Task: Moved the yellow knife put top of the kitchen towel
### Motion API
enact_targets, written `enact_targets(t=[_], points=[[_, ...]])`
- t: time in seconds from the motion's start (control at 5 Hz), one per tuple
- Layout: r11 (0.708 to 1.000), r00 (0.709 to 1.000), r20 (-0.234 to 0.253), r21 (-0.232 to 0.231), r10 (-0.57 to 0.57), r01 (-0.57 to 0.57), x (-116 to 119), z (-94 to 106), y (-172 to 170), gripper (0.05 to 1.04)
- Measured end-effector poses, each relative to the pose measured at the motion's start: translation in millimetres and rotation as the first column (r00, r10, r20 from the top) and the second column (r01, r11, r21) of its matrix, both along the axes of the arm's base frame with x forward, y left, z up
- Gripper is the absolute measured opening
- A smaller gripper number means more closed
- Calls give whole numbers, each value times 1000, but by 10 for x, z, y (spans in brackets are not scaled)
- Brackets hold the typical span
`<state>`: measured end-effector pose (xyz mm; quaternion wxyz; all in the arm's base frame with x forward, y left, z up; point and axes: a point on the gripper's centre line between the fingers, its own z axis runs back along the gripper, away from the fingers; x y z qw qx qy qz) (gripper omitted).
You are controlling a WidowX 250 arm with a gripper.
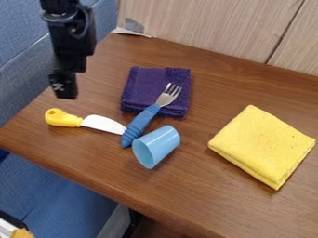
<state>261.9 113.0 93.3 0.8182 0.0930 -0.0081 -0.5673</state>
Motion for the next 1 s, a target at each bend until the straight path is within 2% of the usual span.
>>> enact_targets(t=[0.2, 0.4, 0.6, 0.8, 1.0], points=[[990, 992, -16, 57, -129, 130, -7, -84, 81, 1001], [976, 981, -61, 109, -183, 188, -52, -189, 100, 1001], [976, 977, -99, 87, -191, 200, -147, -353, 53, 1001], [984, 975, -162, 67, -151, 163, -190, -521, 76, 1001], [990, 973, -199, 63, -114, 129, -157, -600, 114, 1001]])
